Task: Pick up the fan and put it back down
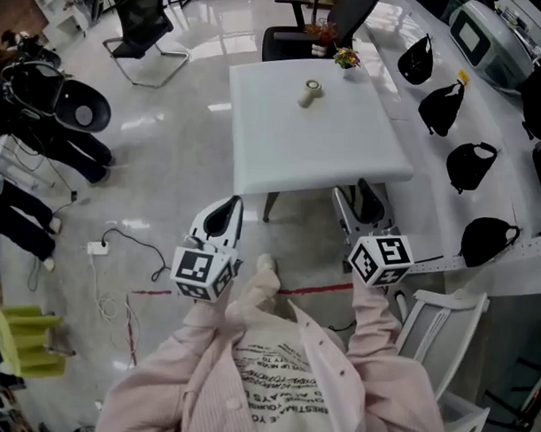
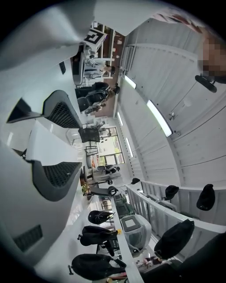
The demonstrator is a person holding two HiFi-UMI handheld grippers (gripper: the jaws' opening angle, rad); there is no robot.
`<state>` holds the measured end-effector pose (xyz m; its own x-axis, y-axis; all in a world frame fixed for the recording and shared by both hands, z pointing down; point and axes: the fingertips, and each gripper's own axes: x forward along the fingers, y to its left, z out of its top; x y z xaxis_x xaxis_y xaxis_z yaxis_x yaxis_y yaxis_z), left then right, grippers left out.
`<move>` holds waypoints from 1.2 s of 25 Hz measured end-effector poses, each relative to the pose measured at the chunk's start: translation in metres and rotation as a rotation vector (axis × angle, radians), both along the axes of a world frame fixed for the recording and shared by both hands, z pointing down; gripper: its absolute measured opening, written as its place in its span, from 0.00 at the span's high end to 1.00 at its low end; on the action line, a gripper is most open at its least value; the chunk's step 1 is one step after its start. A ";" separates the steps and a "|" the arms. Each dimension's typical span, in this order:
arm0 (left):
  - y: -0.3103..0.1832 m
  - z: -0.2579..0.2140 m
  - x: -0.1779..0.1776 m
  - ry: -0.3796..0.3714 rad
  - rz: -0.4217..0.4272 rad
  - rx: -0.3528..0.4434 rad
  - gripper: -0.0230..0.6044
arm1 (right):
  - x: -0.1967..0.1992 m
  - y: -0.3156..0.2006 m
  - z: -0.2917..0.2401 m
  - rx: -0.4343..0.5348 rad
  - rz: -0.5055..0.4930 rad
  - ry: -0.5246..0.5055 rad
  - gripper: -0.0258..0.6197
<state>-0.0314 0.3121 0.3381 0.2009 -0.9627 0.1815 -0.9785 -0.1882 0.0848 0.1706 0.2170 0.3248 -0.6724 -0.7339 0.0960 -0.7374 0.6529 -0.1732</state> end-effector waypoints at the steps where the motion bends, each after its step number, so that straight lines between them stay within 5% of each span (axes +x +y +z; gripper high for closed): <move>1: -0.013 0.002 -0.007 0.002 0.006 -0.006 0.96 | -0.006 -0.011 0.002 -0.006 0.005 0.000 0.61; 11: -0.121 0.017 -0.056 0.026 0.071 -0.045 0.96 | -0.054 -0.108 0.015 -0.048 0.064 0.007 0.61; 30: -0.206 0.044 -0.080 0.048 0.109 -0.073 0.96 | -0.094 -0.199 0.065 -0.129 0.085 0.038 0.61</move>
<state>-0.1118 0.1064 0.3819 0.3133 -0.9193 0.2384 -0.9472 -0.2844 0.1482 0.0765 0.0184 0.3903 -0.6021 -0.7682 0.2176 -0.7969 0.5617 -0.2223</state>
